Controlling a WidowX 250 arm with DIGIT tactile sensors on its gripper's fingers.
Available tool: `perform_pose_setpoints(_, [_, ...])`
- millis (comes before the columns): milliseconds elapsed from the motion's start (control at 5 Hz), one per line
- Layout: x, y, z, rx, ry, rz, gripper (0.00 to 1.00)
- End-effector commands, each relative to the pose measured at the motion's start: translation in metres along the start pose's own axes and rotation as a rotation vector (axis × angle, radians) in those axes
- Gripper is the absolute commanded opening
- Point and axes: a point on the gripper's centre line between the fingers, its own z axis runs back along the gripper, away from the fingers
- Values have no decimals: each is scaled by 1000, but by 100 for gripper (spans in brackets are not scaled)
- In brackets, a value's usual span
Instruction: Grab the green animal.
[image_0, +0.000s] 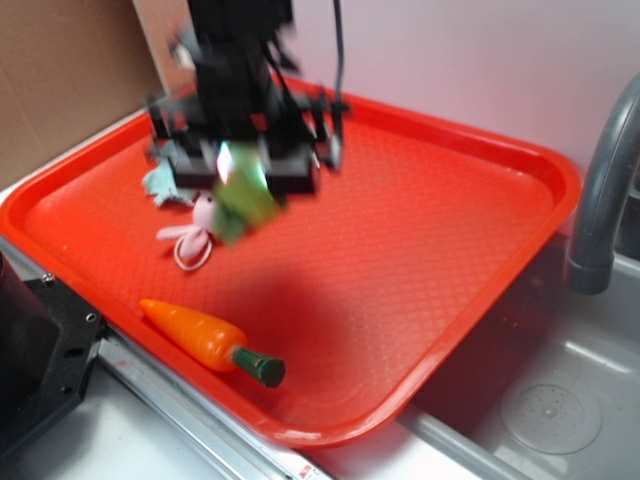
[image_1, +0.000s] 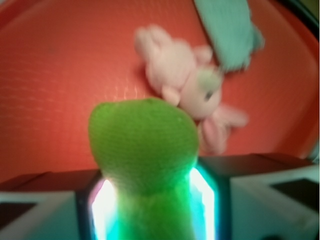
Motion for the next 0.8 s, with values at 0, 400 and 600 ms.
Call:
perform_pose_setpoints(0, [30, 22, 74, -106, 30, -292, 0])
perform_pose_setpoints(400, [29, 53, 116, -221, -40, -497, 0])
perform_pose_setpoints(600, [34, 57, 114, -203, 0, -445, 0])
